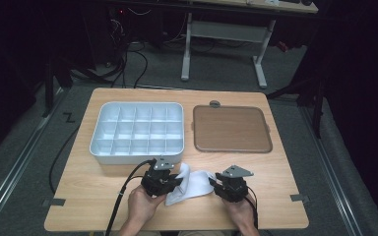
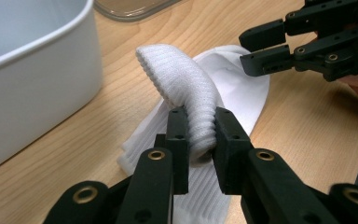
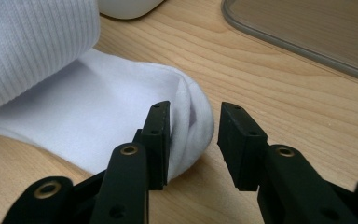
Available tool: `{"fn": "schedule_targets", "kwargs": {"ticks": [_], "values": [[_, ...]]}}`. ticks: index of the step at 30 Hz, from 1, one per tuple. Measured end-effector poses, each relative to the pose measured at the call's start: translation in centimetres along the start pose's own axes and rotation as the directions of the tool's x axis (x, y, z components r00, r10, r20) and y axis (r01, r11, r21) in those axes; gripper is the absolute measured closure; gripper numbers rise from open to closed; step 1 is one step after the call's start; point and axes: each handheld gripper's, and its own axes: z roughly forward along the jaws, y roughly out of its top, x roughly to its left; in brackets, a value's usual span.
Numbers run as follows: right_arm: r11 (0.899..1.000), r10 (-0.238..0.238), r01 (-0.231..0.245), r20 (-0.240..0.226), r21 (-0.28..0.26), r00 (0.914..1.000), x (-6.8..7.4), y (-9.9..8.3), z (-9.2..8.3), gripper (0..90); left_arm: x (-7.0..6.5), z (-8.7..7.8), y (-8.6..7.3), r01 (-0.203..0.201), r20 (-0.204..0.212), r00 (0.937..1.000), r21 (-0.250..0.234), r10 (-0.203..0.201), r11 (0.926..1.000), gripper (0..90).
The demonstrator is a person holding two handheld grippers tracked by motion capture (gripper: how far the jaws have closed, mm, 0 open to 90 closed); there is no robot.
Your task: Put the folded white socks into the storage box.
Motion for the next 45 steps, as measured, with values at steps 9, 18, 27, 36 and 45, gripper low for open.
{"fn": "schedule_targets", "kwargs": {"ticks": [9,18,27,36,45], "values": [[0.999,0.018,-0.016,-0.056,0.032,0.9983,-0.2,-0.1,0.5,81.9,-0.2,0.5,-0.3,-0.007,0.004,1.0,0.013,0.007,0.9999,78.0],[0.999,0.024,-0.022,-0.101,0.025,0.9945,1.3,0.0,1.0,83.7,-0.3,0.3,-0.4,-0.017,0.001,0.9998,0.011,0.017,0.9998,78.0],[0.999,0.039,-0.036,-0.13,0.025,0.9907,2.0,0.1,1.4,83.3,-0.5,0.9,-1.1,-0.053,-0.015,0.9985,0.035,0.053,0.998,77.1],[0.998,0.06,-0.056,-0.129,0.033,0.9898,1.6,0.0,1.6,83.0,0.1,2.2,-2.2,-0.037,-0.016,0.9992,0.076,0.038,0.9965,76.9],[0.998,0.063,-0.059,-0.127,0.036,0.9899,1.5,-0.1,1.9,82.9,0.7,2.7,-2.7,-0.013,-0.018,0.9997,0.079,0.015,0.9968,72.8]]}}
